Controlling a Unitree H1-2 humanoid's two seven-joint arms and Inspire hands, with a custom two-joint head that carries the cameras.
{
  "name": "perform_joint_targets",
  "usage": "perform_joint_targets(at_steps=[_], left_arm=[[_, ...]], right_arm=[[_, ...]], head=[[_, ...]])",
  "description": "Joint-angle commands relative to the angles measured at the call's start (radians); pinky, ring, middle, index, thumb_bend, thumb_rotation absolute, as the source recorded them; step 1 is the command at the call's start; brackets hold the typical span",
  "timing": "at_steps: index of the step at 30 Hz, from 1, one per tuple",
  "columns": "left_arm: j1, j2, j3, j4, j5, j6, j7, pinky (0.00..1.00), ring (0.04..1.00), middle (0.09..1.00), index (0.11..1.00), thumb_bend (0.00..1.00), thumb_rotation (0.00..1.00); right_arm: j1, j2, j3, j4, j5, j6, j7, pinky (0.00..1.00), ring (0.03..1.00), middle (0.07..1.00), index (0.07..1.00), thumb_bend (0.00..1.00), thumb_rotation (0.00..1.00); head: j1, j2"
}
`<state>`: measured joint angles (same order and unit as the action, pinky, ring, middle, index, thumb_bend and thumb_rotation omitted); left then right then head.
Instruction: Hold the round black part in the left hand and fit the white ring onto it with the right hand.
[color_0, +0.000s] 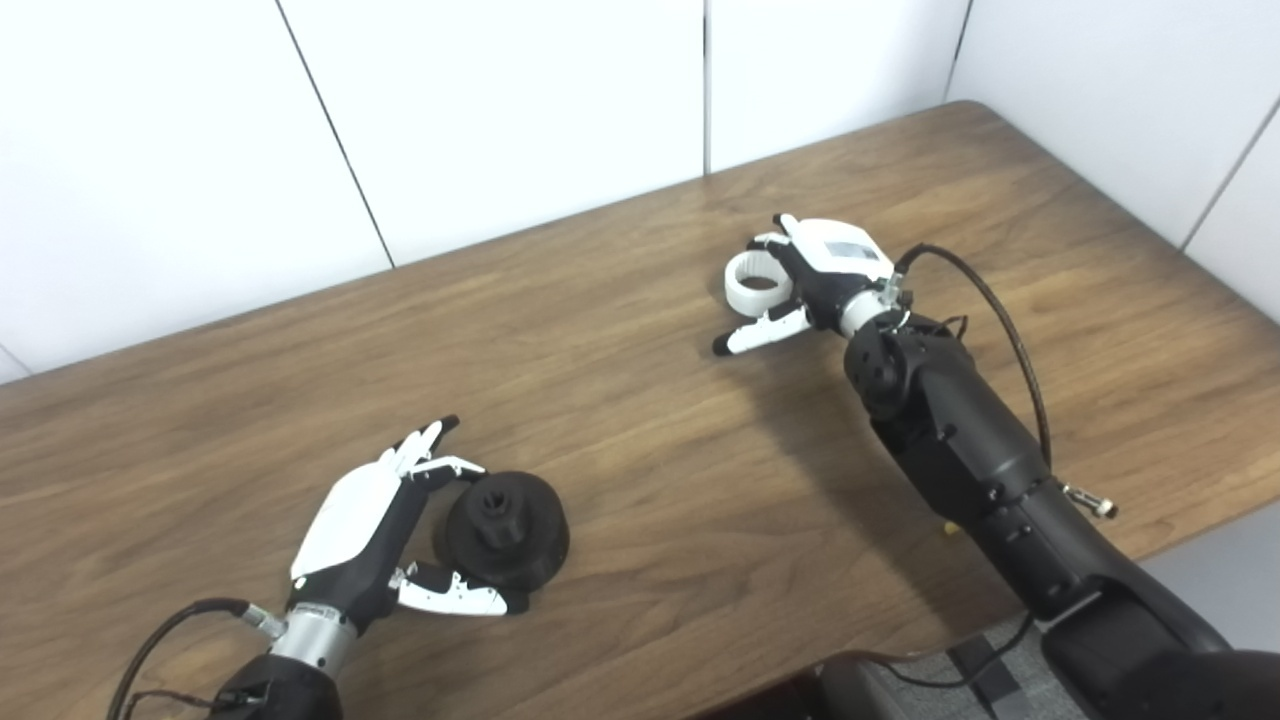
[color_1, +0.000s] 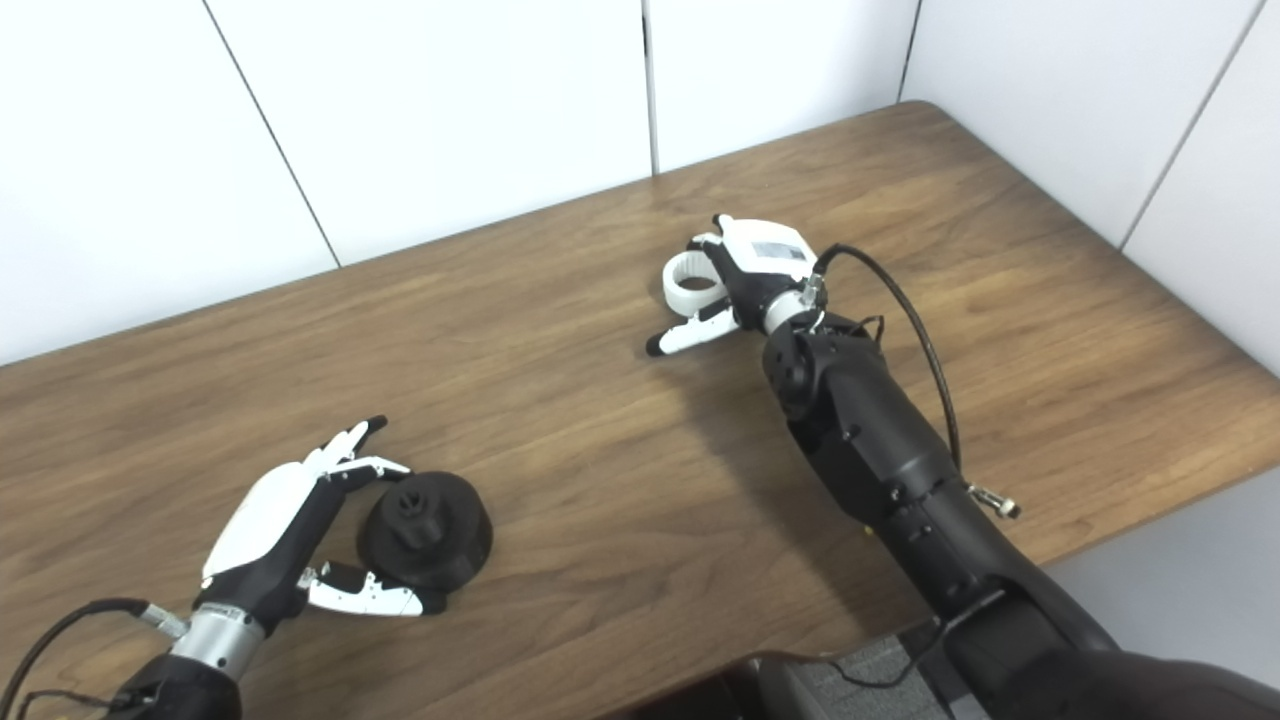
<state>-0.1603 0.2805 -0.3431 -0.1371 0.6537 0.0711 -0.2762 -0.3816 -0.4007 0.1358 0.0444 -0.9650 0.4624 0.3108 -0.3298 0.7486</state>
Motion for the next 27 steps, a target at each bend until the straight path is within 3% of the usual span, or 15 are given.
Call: perform_joint_targets(at_steps=[1, 13, 27], left_arm=[[-0.025, 0.006, 0.014, -0.017, -0.002, -0.02, 0.019, 1.0, 1.0, 1.0, 0.594, 0.98, 0.29], [-0.014, 0.008, 0.016, -0.035, -0.001, -0.01, 0.001, 1.0, 1.0, 1.0, 0.6, 0.97, 0.29], [-0.012, 0.015, 0.021, -0.038, 0.001, -0.017, -0.002, 1.0, 1.0, 1.0, 0.596, 0.97, 0.3]], right_arm=[[-0.04, -0.026, -0.001, -0.007, 0.0, 0.004, -0.019, 0.9, 0.983, 1.0, 0.842, 0.93, 0.49], [-0.032, -0.029, -0.013, 0.007, -0.008, 0.006, -0.045, 0.91, 0.967, 1.0, 0.827, 0.87, 0.42], [-0.014, -0.023, -0.042, 0.017, -0.01, 0.005, -0.141, 0.86, 0.912, 0.942, 0.742, 0.72, 0.29]], head=[[-0.001, 0.001], [-0.002, 0.008], [0.002, 0.016]])
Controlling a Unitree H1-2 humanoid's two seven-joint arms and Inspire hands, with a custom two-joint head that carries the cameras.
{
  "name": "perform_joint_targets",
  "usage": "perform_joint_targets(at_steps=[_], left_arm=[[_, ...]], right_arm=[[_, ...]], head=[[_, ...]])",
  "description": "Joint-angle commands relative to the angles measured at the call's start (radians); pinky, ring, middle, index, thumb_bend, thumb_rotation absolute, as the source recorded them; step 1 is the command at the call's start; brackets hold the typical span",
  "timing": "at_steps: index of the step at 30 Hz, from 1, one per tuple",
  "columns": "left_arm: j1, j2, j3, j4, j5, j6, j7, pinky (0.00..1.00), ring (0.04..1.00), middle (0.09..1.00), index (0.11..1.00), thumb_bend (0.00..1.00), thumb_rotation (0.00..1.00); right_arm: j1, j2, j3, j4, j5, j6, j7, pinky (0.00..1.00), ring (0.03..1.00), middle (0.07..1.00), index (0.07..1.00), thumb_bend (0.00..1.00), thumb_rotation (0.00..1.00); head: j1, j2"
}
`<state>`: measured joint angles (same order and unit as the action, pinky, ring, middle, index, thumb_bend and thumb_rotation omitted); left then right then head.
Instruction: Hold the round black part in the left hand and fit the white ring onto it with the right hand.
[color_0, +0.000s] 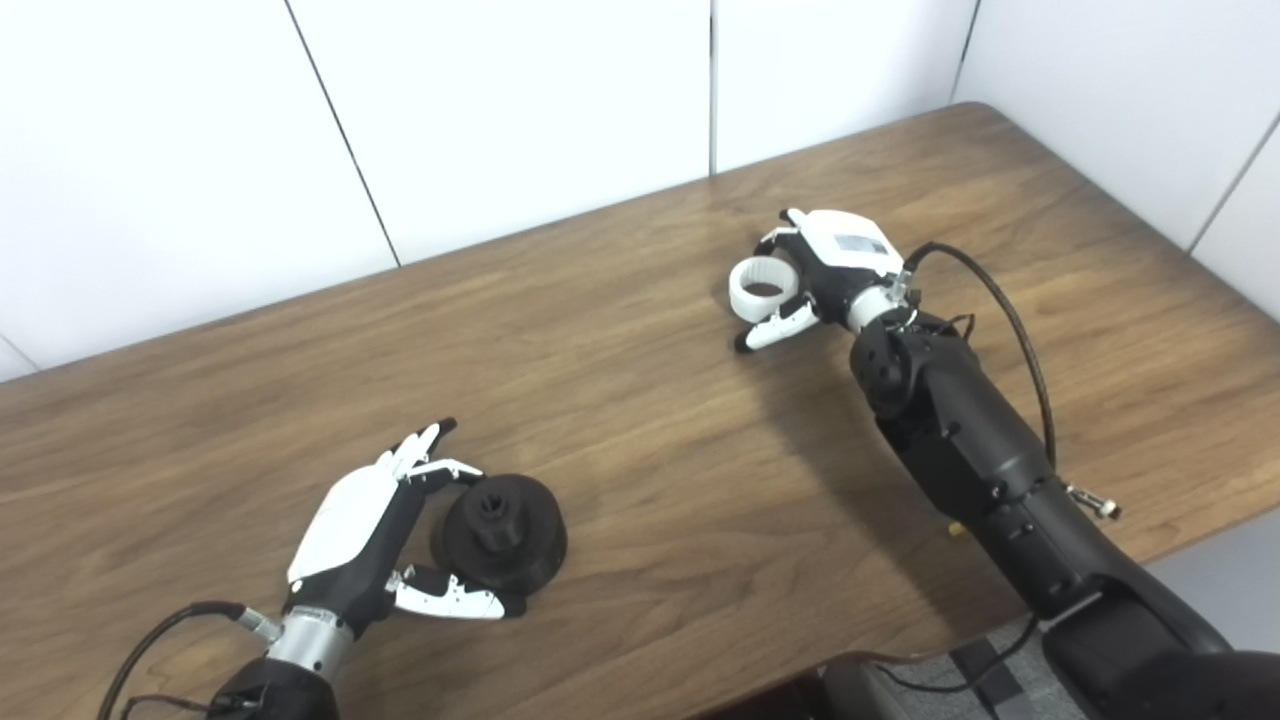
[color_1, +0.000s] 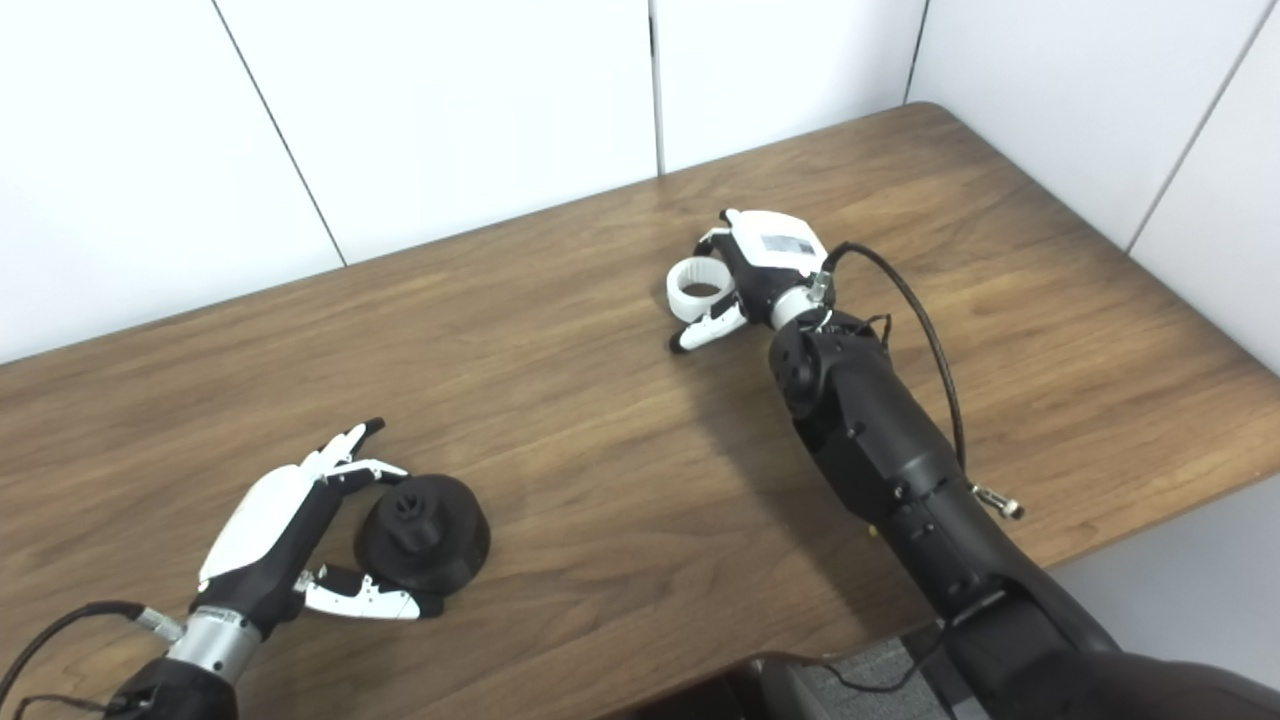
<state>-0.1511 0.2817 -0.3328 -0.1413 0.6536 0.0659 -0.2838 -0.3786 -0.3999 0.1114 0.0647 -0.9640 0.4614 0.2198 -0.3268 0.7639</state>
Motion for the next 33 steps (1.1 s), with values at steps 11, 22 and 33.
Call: perform_joint_targets(at_steps=[11, 22, 33], left_arm=[[-0.017, 0.017, 0.015, -0.04, 0.003, -0.012, 0.004, 1.0, 1.0, 1.0, 0.596, 0.97, 0.3], [-0.023, 0.016, 0.017, -0.037, -0.005, -0.013, 0.0, 1.0, 1.0, 1.0, 0.595, 0.96, 0.3], [-0.031, 0.012, 0.019, -0.038, 0.002, -0.004, -0.002, 1.0, 1.0, 1.0, 0.594, 0.96, 0.3]], right_arm=[[-0.006, -0.041, -0.017, -0.004, 0.006, 0.006, -0.107, 0.82, 0.875, 0.905, 0.697, 0.69, 0.26], [0.007, -0.038, -0.027, -0.004, 0.054, -0.032, -0.172, 0.83, 0.838, 0.867, 0.637, 0.7, 0.18], [0.007, -0.031, -0.016, 0.009, 0.083, -0.064, -0.252, 0.87, 0.816, 0.839, 0.53, 0.57, 0.15]], head=[[-0.003, 0.007], [0.003, 0.014], [0.009, 0.018]])
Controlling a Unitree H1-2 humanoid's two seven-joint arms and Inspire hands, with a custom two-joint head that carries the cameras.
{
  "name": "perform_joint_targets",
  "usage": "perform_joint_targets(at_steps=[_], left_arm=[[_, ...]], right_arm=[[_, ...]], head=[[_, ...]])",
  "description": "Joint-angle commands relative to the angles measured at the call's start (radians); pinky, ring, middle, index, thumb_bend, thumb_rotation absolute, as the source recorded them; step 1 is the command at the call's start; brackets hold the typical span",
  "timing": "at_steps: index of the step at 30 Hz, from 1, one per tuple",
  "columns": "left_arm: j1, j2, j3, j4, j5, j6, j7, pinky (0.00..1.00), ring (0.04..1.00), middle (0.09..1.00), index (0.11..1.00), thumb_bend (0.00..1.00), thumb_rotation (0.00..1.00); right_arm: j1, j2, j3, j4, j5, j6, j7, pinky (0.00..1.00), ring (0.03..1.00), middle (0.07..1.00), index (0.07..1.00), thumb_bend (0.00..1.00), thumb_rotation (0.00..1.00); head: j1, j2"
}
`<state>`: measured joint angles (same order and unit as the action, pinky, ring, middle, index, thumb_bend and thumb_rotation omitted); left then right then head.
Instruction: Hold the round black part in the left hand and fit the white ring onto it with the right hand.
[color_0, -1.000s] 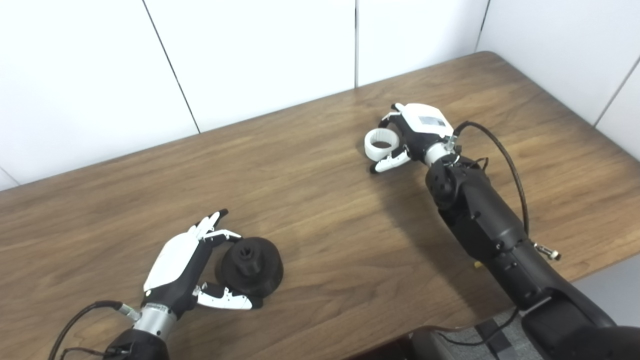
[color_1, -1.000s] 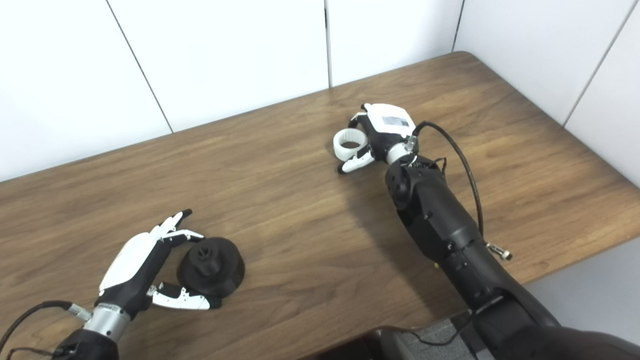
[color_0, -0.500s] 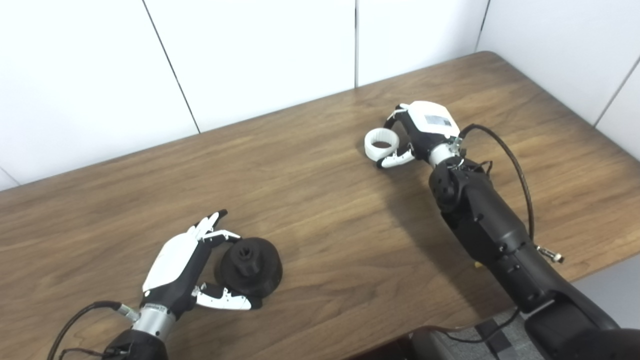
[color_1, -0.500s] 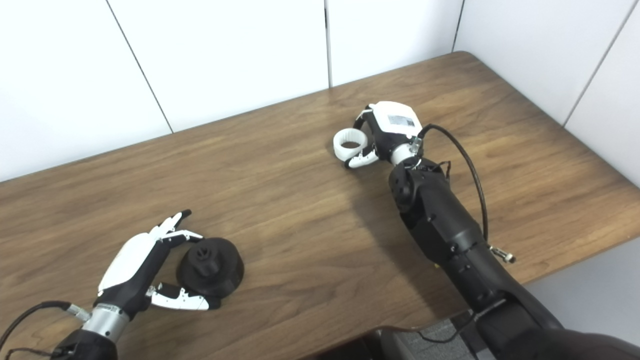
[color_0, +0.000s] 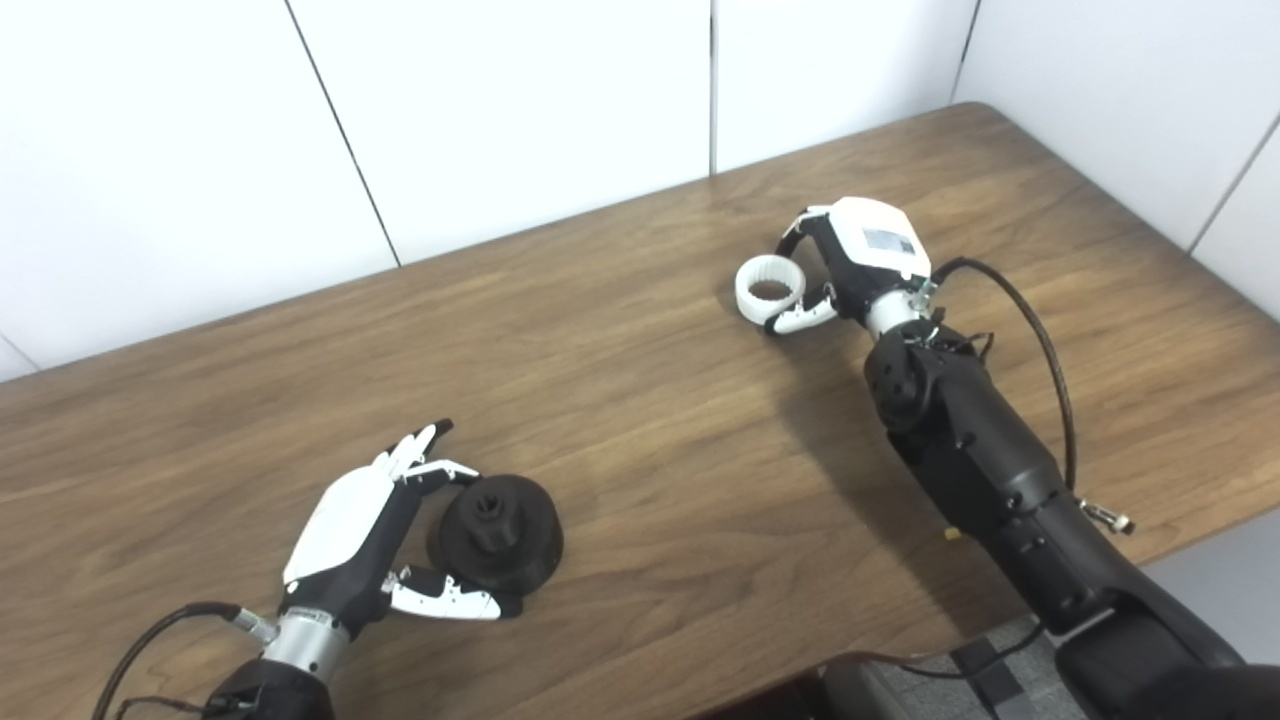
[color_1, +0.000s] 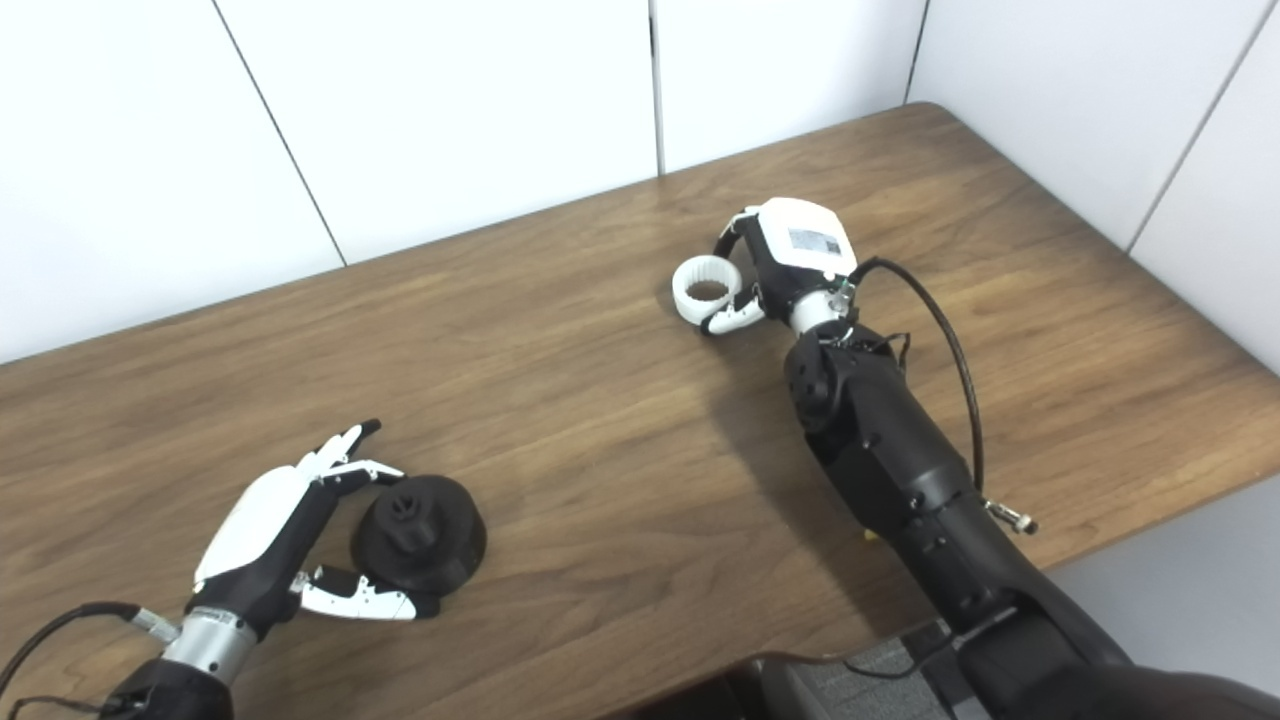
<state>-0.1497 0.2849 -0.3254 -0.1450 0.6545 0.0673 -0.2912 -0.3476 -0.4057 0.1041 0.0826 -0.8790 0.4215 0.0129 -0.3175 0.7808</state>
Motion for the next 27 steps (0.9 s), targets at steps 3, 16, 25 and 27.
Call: perform_joint_targets(at_steps=[3, 16, 25, 27], left_arm=[[-0.034, 0.008, 0.01, -0.034, 0.003, -0.007, 0.006, 1.0, 1.0, 1.0, 0.594, 0.96, 0.31], [-0.035, 0.002, 0.01, -0.031, 0.008, 0.001, 0.008, 1.0, 1.0, 1.0, 0.592, 0.96, 0.31], [-0.037, 0.002, 0.01, -0.026, 0.008, -0.005, 0.01, 1.0, 1.0, 1.0, 0.593, 0.96, 0.31], [-0.037, 0.001, 0.011, -0.025, 0.005, -0.005, 0.01, 1.0, 1.0, 1.0, 0.592, 0.96, 0.3]], right_arm=[[-0.022, -0.021, -0.01, -0.004, 0.009, -0.041, -0.073, 0.86, 0.81, 0.826, 0.498, 0.52, 0.14], [-0.01, -0.006, -0.019, -0.047, 0.051, -0.049, -0.133, 0.89, 0.81, 0.828, 0.491, 0.52, 0.14], [0.0, -0.005, -0.025, -0.19, 0.036, -0.047, -0.12, 0.92, 0.829, 0.85, 0.493, 0.52, 0.15], [0.001, -0.005, -0.027, -0.222, 0.031, -0.044, -0.112, 0.91, 0.822, 0.845, 0.493, 0.52, 0.15]], head=[[0.001, 0.002], [0.005, 0.004], [0.002, 0.005], [0.002, 0.006]])
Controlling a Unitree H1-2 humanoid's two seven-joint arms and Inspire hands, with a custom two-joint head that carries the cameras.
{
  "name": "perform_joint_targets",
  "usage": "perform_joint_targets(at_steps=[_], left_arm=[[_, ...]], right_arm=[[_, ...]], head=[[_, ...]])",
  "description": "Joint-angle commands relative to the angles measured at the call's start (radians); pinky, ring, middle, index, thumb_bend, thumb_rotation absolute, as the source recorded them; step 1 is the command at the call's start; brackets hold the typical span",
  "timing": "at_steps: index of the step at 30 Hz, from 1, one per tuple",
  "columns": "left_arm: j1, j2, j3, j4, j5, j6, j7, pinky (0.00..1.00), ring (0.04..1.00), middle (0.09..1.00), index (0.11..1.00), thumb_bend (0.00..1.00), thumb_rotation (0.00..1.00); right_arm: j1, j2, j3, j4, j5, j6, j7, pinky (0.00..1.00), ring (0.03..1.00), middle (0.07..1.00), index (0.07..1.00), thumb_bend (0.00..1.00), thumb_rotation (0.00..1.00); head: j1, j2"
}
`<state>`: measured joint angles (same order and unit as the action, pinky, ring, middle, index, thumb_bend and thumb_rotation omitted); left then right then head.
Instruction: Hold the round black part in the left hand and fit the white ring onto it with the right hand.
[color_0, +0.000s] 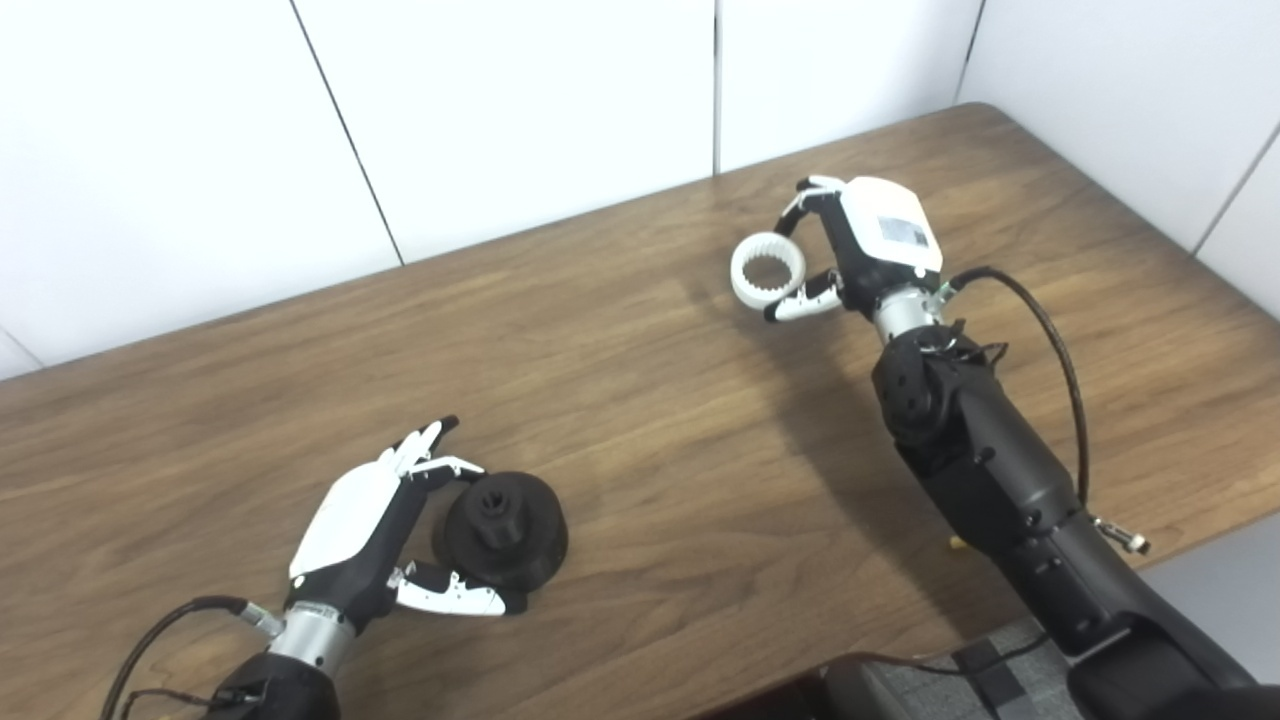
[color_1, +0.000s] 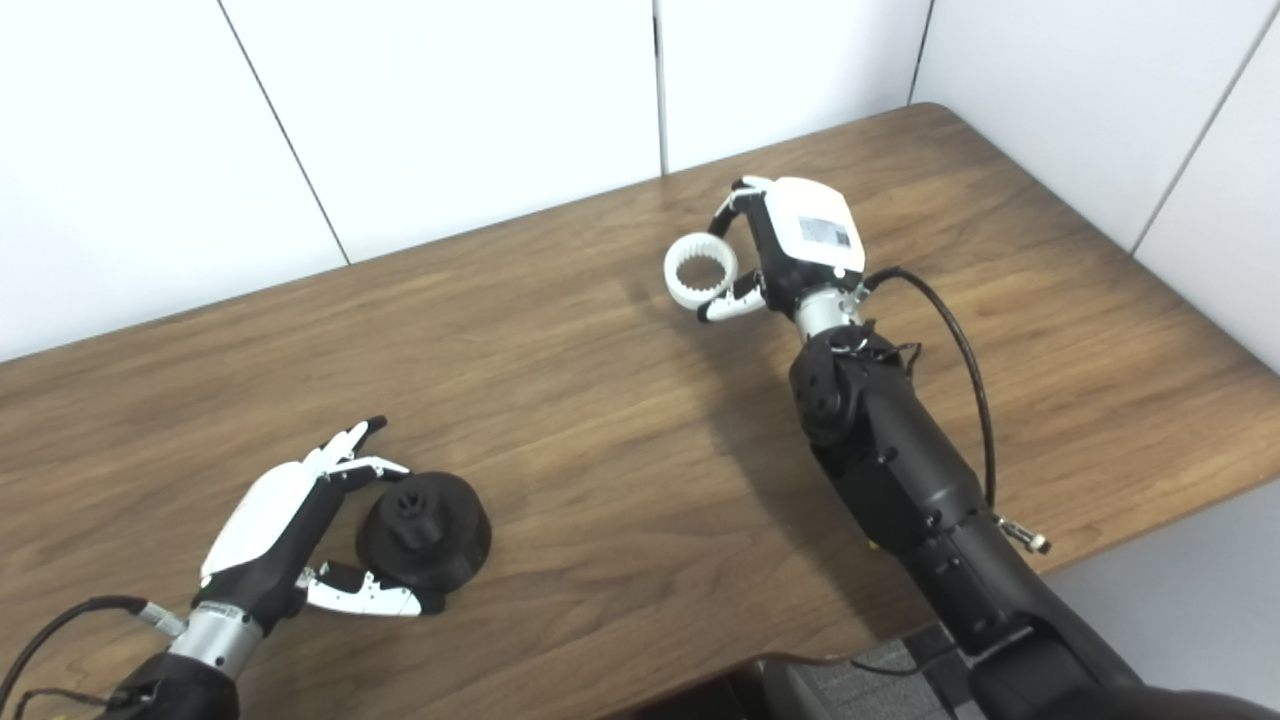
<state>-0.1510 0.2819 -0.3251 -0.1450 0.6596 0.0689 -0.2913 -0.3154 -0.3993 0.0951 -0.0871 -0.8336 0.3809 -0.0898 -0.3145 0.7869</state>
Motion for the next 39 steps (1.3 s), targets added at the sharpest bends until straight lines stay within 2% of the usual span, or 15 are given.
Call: perform_joint_targets(at_steps=[1, 10, 16, 18, 22, 29, 33, 39], left_arm=[[-0.035, 0.003, 0.01, -0.025, 0.0, -0.006, 0.01, 1.0, 1.0, 1.0, 0.591, 0.96, 0.3], [-0.035, -0.001, 0.009, -0.025, 0.005, -0.002, 0.012, 1.0, 1.0, 1.0, 0.591, 0.96, 0.3], [-0.039, -0.001, 0.011, -0.016, 0.001, -0.01, 0.018, 1.0, 1.0, 1.0, 0.593, 0.96, 0.31], [-0.041, -0.003, 0.011, -0.015, 0.006, -0.008, 0.02, 1.0, 1.0, 1.0, 0.592, 0.96, 0.31], [-0.043, -0.007, 0.011, -0.014, 0.008, -0.003, 0.019, 1.0, 1.0, 1.0, 0.594, 0.95, 0.3], [-0.046, -0.013, 0.012, -0.021, 0.015, 0.014, 0.012, 1.0, 1.0, 1.0, 0.594, 0.95, 0.29], [-0.048, -0.016, 0.009, -0.023, 0.018, 0.023, 0.012, 1.0, 1.0, 1.0, 0.592, 0.95, 0.29], [-0.055, -0.023, 0.004, -0.02, 0.02, 0.03, 0.012, 1.0, 1.0, 1.0, 0.594, 0.96, 0.29]], right_arm=[[-0.031, -0.011, -0.019, -0.07, -0.016, 0.0, -0.003, 0.91, 0.821, 0.845, 0.492, 0.52, 0.15], [-0.009, 0.002, -0.025, -0.202, -0.031, -0.01, 0.021, 0.88, 0.811, 0.839, 0.492, 0.52, 0.15], [0.029, 0.022, -0.032, -0.252, -0.024, -0.038, 0.007, 0.81, 0.803, 0.83, 0.491, 0.52, 0.15], [0.052, 0.031, -0.034, -0.275, -0.023, -0.038, 0.014, 0.83, 0.804, 0.835, 0.491, 0.52, 0.15], [0.111, 0.059, -0.026, -0.325, -0.023, -0.05, 0.014, 0.8, 0.798, 0.834, 0.492, 0.52, 0.15], [0.214, 0.135, -0.013, -0.405, -0.026, -0.056, 0.02, 0.9, 0.811, 0.832, 0.492, 0.52, 0.14], [0.284, 0.169, 0.008, -0.458, -0.054, -0.07, 0.026, 0.87, 0.804, 0.828, 0.492, 0.52, 0.14], [0.381, 0.21, 0.031, -0.513, -0.066, -0.094, 0.04, 0.92, 0.811, 0.834, 0.493, 0.52, 0.15]], head=[[0.0, 0.001], [0.006, 0.004], [0.004, 0.006], [0.009, 0.008], [0.019, 0.011], [0.022, 0.015], [0.025, 0.018], [0.036, 0.023]])
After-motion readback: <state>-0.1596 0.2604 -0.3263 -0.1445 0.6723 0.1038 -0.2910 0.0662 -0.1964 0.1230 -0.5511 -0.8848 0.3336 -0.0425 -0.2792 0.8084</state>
